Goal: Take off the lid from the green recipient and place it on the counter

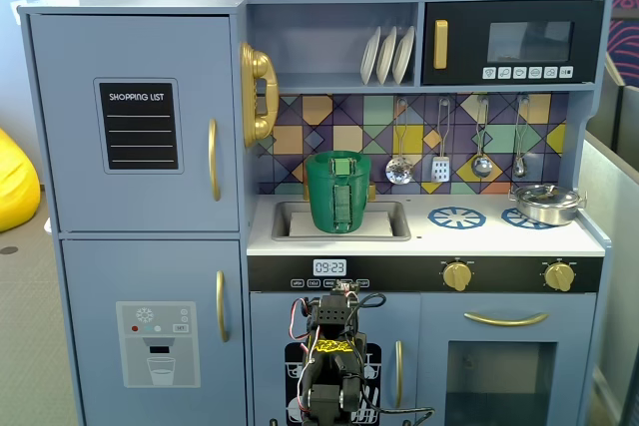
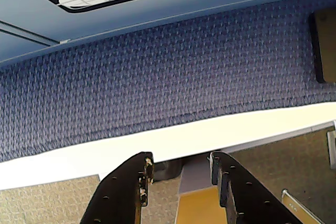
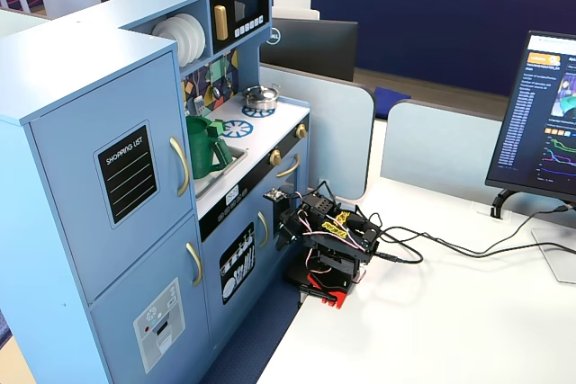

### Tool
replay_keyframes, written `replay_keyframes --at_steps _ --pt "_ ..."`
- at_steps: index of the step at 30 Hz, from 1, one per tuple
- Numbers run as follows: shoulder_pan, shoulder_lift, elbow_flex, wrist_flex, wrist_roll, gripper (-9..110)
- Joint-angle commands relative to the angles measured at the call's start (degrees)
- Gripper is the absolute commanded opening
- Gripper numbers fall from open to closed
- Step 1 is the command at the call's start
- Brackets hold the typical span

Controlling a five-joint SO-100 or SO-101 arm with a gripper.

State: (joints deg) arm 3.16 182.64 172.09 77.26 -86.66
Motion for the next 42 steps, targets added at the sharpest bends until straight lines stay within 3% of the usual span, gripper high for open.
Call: replay_keyframes --at_steps 1,14,19,26,33,37,42 --pt "9.1 -0.4 -0.3 10.5 -1.2 0" --pt "9.1 -0.4 -0.4 9.8 -1.8 0" --pt "9.8 -0.5 -5.8 -7.8 -0.8 0" --pt "9.1 -10.3 -29.2 -26.9 -9.2 0" --pt "11.3 -23.4 -46.8 -36.9 -4.8 45" --pt "11.1 -26.1 -49.6 -41.7 -6.8 51" --pt "8.9 -30.6 -52.6 -48.0 -7.1 51"
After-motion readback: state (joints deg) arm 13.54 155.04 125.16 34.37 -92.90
